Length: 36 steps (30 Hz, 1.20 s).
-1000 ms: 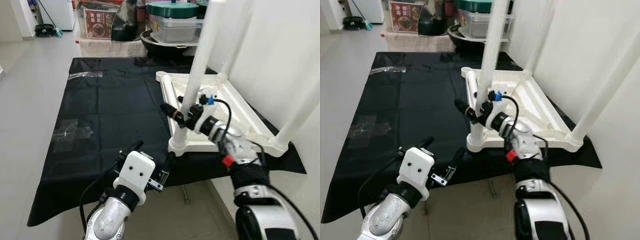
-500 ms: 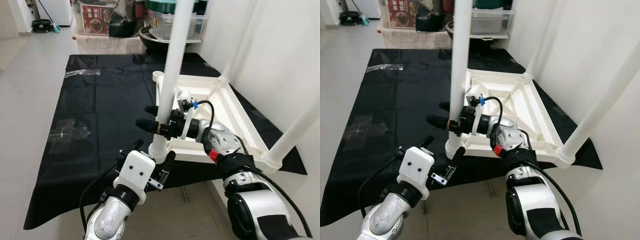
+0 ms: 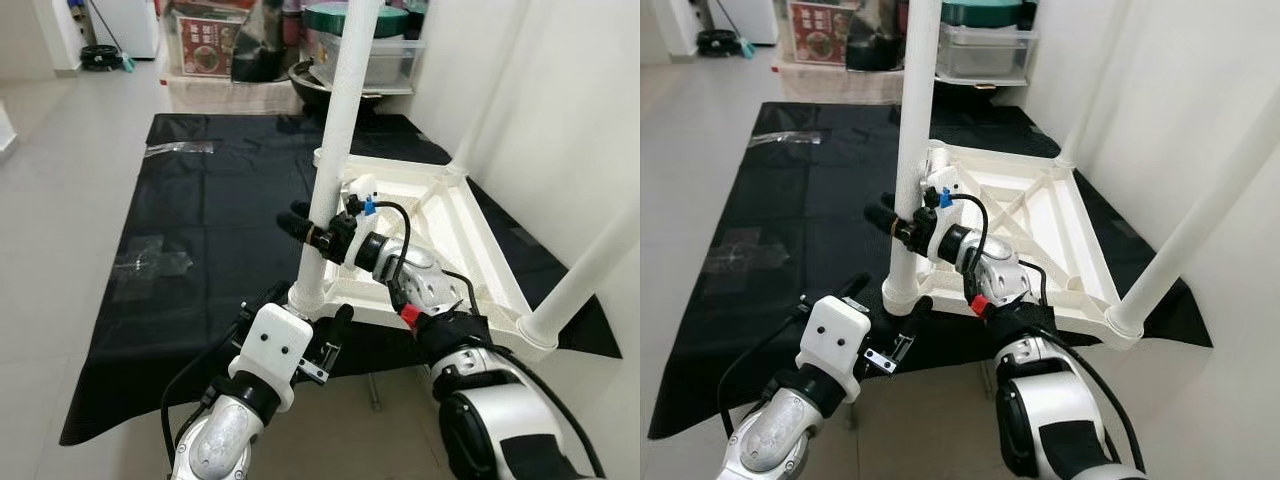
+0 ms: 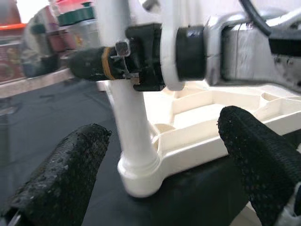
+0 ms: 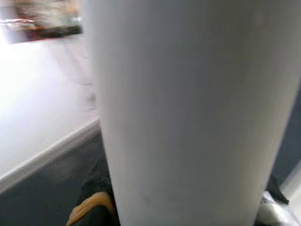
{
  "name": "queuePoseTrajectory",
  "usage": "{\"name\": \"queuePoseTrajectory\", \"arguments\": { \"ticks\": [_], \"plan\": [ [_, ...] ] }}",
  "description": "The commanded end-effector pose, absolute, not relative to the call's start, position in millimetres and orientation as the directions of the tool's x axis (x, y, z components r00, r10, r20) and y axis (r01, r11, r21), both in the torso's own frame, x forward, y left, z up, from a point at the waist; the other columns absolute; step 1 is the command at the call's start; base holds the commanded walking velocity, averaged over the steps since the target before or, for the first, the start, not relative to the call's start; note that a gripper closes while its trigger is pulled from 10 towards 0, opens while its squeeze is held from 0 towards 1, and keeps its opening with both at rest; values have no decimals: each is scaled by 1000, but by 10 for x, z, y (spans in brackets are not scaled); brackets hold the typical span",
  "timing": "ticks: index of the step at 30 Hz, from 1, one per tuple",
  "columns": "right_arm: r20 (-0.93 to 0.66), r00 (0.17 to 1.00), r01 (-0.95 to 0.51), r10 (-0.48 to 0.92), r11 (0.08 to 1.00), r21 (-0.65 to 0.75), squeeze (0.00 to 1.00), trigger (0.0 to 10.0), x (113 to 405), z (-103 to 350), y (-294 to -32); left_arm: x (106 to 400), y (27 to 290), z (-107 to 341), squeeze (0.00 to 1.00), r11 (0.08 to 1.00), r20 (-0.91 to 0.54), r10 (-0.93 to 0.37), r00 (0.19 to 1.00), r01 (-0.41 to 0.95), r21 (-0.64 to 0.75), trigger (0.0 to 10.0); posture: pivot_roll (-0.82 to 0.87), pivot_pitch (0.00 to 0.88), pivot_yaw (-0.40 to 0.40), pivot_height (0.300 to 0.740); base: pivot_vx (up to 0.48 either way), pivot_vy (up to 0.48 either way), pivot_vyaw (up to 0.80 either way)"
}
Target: Building children table
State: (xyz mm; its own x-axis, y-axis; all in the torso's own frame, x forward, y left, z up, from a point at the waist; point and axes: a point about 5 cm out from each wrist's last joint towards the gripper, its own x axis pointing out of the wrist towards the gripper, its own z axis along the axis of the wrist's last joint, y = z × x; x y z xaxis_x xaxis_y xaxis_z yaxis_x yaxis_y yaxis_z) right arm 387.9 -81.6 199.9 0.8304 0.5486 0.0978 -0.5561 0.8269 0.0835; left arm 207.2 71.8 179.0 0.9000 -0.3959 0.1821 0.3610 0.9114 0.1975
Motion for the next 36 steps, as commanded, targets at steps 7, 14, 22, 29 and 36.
{"name": "queuePoseTrajectory", "arguments": {
  "ticks": [7,14,22,29,36],
  "plan": [
    [-5,973,228,-230,963,145,0,0,3760,1887,-1450,2074,717,1749,0,909,167,-397,902,362,205,10000,141,12,-113,740,0,0,0],
    [10,999,44,-48,969,245,0,10000,3741,1878,-1072,2079,719,1749,0,909,167,-398,902,362,208,10000,142,16,-110,740,0,0,0],
    [76,993,-110,94,964,242,0,10000,3782,1925,-1038,2084,726,1750,0,909,166,-396,903,360,208,10000,140,21,-113,740,0,0,0],
    [213,606,-790,766,547,277,0,10000,3587,2075,-973,2088,731,1753,0,911,167,-393,904,358,206,10000,140,24,-112,740,0,0,0],
    [157,267,-957,951,243,156,0,10000,3406,2086,-1029,2092,733,1759,0,910,170,-394,903,358,208,10000,143,25,-113,740,0,0,0]
  ]
}}
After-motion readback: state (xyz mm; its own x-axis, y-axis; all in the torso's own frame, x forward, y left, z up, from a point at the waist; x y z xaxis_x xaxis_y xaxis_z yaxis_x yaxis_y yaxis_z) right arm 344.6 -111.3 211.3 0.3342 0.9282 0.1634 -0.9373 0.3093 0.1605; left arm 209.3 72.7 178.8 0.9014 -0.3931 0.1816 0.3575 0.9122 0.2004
